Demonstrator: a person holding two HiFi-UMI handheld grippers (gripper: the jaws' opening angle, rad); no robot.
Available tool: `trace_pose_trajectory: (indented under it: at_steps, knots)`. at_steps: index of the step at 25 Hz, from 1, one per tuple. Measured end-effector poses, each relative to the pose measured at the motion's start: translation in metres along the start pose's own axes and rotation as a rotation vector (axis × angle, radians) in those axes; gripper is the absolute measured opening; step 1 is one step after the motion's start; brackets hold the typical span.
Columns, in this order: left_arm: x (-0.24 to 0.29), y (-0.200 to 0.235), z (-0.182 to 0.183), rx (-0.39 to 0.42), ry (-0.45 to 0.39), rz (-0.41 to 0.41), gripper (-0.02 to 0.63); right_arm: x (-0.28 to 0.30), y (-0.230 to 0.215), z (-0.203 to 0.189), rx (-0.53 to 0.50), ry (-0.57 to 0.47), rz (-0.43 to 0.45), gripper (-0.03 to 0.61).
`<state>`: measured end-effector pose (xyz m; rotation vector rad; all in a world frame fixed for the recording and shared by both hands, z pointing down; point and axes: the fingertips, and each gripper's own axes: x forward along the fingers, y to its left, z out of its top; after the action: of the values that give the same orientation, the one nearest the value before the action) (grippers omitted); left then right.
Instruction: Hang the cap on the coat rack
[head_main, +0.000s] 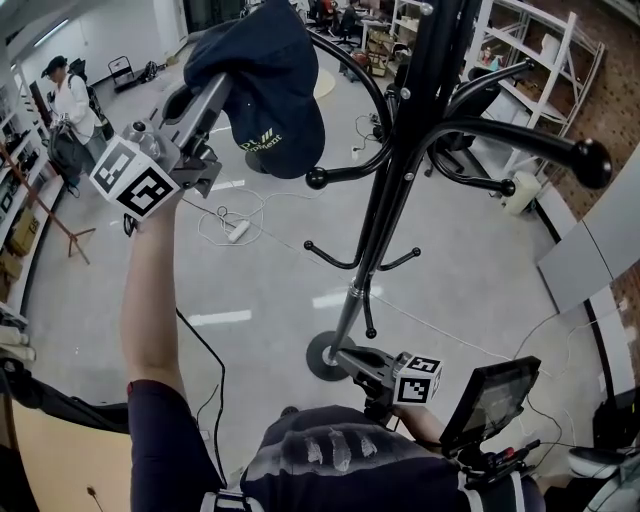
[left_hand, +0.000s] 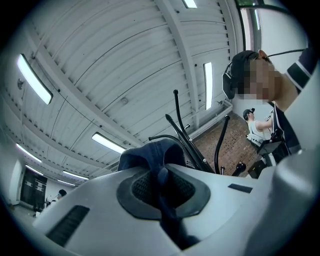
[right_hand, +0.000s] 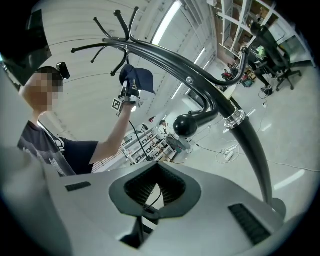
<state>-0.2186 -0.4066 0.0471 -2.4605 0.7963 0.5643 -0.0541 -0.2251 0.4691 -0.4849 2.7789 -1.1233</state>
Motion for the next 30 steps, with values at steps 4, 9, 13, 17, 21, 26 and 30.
trace_pose_trajectory:
  at_steps: [4,9,13,17,21,26,30]
  knots:
    - [-0.002,-0.001,-0.005,-0.006,0.025,-0.001,0.02,0.002,0.001,0.002,-0.003,0.0,0.005,0.003]
    - [-0.003,0.0,-0.013,-0.037,0.031,0.003,0.02,0.002,0.001,0.003,-0.004,-0.006,0.005,0.003]
    - [-0.003,-0.006,-0.019,-0.071,0.034,-0.023,0.02,0.001,0.003,0.001,-0.007,-0.007,0.005,0.003]
    - [0.002,-0.015,-0.027,-0.083,0.071,-0.078,0.02,-0.001,0.002,-0.001,-0.001,-0.009,-0.001,0.003]
    - [0.003,-0.014,-0.033,-0.088,0.079,-0.069,0.02,-0.003,0.002,0.001,0.004,-0.017,-0.01,0.003]
    - [0.002,-0.015,-0.039,-0.107,0.087,-0.077,0.02,-0.001,0.003,0.002,0.002,-0.019,-0.007,0.003]
    - [0.001,-0.018,-0.043,-0.114,0.1,-0.09,0.02,-0.001,0.004,0.0,0.006,-0.021,-0.004,0.003]
